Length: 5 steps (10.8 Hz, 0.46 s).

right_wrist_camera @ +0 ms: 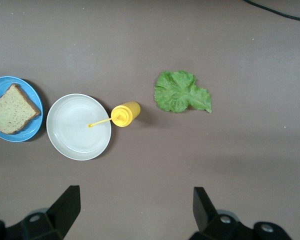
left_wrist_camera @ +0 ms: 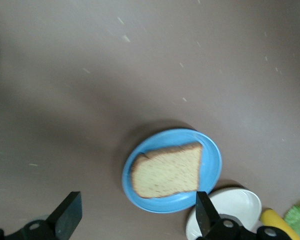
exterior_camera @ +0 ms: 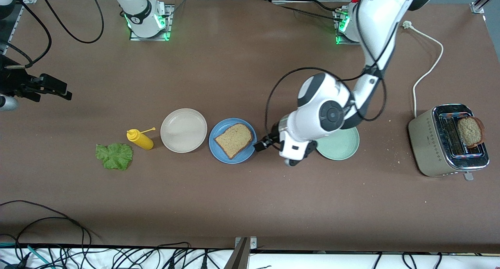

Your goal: Make sandwich in blue plate with both arms

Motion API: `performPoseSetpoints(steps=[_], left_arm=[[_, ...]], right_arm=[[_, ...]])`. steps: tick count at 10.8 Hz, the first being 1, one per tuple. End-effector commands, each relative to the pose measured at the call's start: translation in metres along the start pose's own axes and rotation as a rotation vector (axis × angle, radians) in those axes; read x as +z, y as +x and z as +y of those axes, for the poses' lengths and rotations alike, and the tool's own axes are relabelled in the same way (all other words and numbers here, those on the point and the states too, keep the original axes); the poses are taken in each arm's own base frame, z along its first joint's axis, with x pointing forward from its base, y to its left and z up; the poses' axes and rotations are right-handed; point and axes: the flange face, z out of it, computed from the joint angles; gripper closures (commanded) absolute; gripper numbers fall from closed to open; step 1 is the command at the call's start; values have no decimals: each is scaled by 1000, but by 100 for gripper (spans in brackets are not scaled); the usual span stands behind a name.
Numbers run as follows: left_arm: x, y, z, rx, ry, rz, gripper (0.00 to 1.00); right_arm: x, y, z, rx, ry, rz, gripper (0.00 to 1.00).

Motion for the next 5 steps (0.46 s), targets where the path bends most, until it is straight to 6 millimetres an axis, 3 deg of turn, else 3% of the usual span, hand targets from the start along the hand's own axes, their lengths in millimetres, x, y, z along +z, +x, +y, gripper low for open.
performPoseSetpoints(steps=[1, 3, 5], left_arm=[[-99, 20, -38, 45, 109, 80, 0], [-161, 39, -72, 92, 175, 124, 0], [-207, 55, -105, 217, 256, 157, 0]], right_arm=[[-5, 2, 2, -4, 29, 4, 0], [-5, 1, 2, -4, 29, -2, 0], [-5, 1, 5, 1, 29, -2, 0]])
